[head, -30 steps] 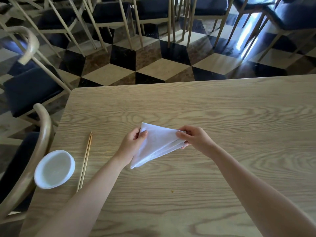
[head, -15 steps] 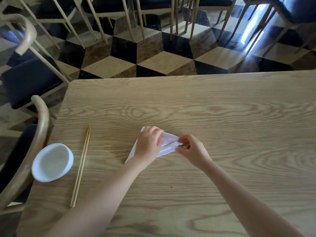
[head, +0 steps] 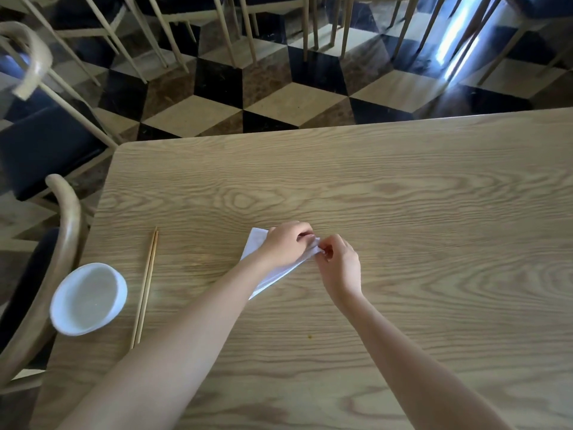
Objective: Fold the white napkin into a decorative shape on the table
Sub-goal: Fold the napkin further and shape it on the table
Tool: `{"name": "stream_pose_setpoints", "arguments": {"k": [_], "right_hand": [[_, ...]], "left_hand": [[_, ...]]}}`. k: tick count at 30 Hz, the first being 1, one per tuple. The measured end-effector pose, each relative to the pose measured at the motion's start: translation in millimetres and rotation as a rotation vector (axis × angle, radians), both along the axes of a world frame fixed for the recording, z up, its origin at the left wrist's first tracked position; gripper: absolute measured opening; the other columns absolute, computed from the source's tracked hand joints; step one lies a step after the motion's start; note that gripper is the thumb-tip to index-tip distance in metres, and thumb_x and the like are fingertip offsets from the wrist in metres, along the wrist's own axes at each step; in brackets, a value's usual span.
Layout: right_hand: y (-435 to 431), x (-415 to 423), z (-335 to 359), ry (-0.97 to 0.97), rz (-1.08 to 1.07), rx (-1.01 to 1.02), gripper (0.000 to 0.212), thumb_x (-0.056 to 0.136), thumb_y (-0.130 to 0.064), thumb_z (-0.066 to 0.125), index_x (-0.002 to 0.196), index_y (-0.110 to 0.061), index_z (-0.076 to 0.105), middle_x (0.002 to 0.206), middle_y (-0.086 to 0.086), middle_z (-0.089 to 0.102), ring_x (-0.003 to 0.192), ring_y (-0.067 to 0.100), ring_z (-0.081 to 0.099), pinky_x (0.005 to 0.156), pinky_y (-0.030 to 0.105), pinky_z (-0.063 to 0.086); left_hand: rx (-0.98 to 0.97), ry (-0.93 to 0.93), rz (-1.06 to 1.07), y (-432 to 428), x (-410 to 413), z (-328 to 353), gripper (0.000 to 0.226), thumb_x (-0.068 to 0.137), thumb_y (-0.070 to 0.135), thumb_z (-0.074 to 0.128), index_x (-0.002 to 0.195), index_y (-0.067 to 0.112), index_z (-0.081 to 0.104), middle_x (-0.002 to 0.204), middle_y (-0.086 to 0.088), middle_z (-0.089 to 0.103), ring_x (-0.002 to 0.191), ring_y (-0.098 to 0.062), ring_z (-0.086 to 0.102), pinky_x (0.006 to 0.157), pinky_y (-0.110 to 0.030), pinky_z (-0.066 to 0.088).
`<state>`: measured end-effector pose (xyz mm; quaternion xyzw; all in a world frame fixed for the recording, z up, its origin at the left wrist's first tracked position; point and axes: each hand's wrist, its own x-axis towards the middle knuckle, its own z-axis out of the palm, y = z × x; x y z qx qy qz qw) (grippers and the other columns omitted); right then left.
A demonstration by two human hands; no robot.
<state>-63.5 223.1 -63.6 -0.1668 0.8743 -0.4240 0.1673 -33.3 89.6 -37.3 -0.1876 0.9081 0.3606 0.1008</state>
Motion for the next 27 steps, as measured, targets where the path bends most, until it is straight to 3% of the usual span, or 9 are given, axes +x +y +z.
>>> {"name": "stream_pose_setpoints", "arguments": {"k": [3, 5, 8, 12, 16, 19, 21, 24, 27], "right_hand": [[-6, -4, 3, -0.057, 0.014, 0.043, 0.018, 0.078, -0.005, 0.055, 0.095, -0.012, 0.05, 0.086, 0.003, 0.063, 0.081, 0.025, 0.054, 0.063, 0.03, 0.038], [-4, -7, 4, 0.041, 0.099, 0.074, 0.032, 0.077, -0.003, 0.056, 0.106, -0.013, 0.052, 0.091, 0.004, 0.064, 0.086, 0.025, 0.054, 0.067, 0.033, 0.041], [2, -13, 4, 0.213, 0.196, 0.097, 0.023, 0.074, -0.003, 0.062, 0.096, -0.011, 0.064, 0.084, 0.009, 0.065, 0.084, 0.03, 0.056, 0.068, 0.036, 0.043], [9, -24, 1, 0.338, 0.279, 0.139, 0.012, 0.069, -0.004, 0.07, 0.078, -0.009, 0.065, 0.074, 0.008, 0.06, 0.077, 0.031, 0.056, 0.063, 0.036, 0.046], [17, -35, -1, 0.531, 0.483, 0.198, 0.014, 0.069, -0.008, 0.074, 0.074, -0.013, 0.061, 0.07, 0.004, 0.059, 0.071, 0.029, 0.056, 0.065, 0.035, 0.047], [19, -43, 4, 0.626, 0.629, 0.279, 0.011, 0.072, -0.012, 0.073, 0.073, -0.011, 0.061, 0.072, 0.004, 0.062, 0.073, 0.029, 0.058, 0.068, 0.035, 0.048], [22, -46, 11, 0.613, 0.616, 0.32, 0.012, 0.07, -0.008, 0.071, 0.08, -0.011, 0.063, 0.083, 0.006, 0.064, 0.081, 0.031, 0.059, 0.074, 0.039, 0.049], [14, -34, 19, 0.571, 0.561, 0.326, 0.044, 0.063, -0.001, 0.057, 0.106, -0.01, 0.061, 0.116, 0.008, 0.061, 0.106, 0.033, 0.053, 0.094, 0.045, 0.045], [-16, -7, 18, 0.549, 0.71, 0.24, 0.05, 0.08, -0.011, 0.045, 0.13, -0.011, 0.048, 0.141, 0.007, 0.047, 0.132, 0.025, 0.04, 0.115, 0.038, 0.024]], "left_hand": [[0.004, -0.031, -0.07, -2, 1, 2, 0.013, 0.091, 0.026, 0.051, 0.083, 0.018, 0.056, 0.08, 0.006, 0.05, 0.082, -0.016, 0.048, 0.089, -0.042, 0.038], [-0.034, -0.017, -0.102, -1, 0, 2, 0.013, 0.09, 0.026, 0.052, 0.082, 0.016, 0.057, 0.077, 0.008, 0.049, 0.081, -0.015, 0.046, 0.089, -0.043, 0.039], [-0.183, 0.098, -0.125, 5, 6, -5, 0.017, 0.088, 0.031, 0.056, 0.094, 0.015, 0.059, 0.097, -0.002, 0.057, 0.098, -0.022, 0.048, 0.095, -0.04, 0.033], [-0.366, 0.169, -0.135, 13, 51, -23, 0.069, 0.083, 0.041, 0.059, 0.141, 0.016, 0.03, 0.148, -0.01, 0.033, 0.138, -0.027, 0.026, 0.115, -0.038, 0.013], [-0.557, 0.104, 0.0, 10, 101, -39, 0.079, 0.077, 0.023, 0.07, 0.14, 0.0, 0.029, 0.147, -0.019, 0.033, 0.136, -0.036, 0.029, 0.115, -0.049, 0.018], [-0.61, 0.087, 0.014, 14, 114, -42, 0.073, 0.081, 0.023, 0.063, 0.141, 0.002, 0.027, 0.149, -0.016, 0.031, 0.137, -0.033, 0.027, 0.113, -0.044, 0.012], [-0.632, 0.077, 0.015, 15, 113, -43, 0.066, 0.087, 0.036, 0.048, 0.141, 0.005, 0.028, 0.149, -0.014, 0.03, 0.138, -0.032, 0.027, 0.113, -0.045, 0.013], [-0.665, 0.043, -0.003, 17, 112, -43, 0.065, 0.088, 0.045, 0.036, 0.141, 0.008, 0.031, 0.149, -0.015, 0.031, 0.138, -0.031, 0.027, 0.114, -0.052, 0.018], [-0.7, 0.039, -0.006, 18, 110, -43, 0.06, 0.09, 0.042, 0.035, 0.14, 0.008, 0.034, 0.147, -0.013, 0.036, 0.137, -0.029, 0.03, 0.111, -0.054, 0.026]]}}
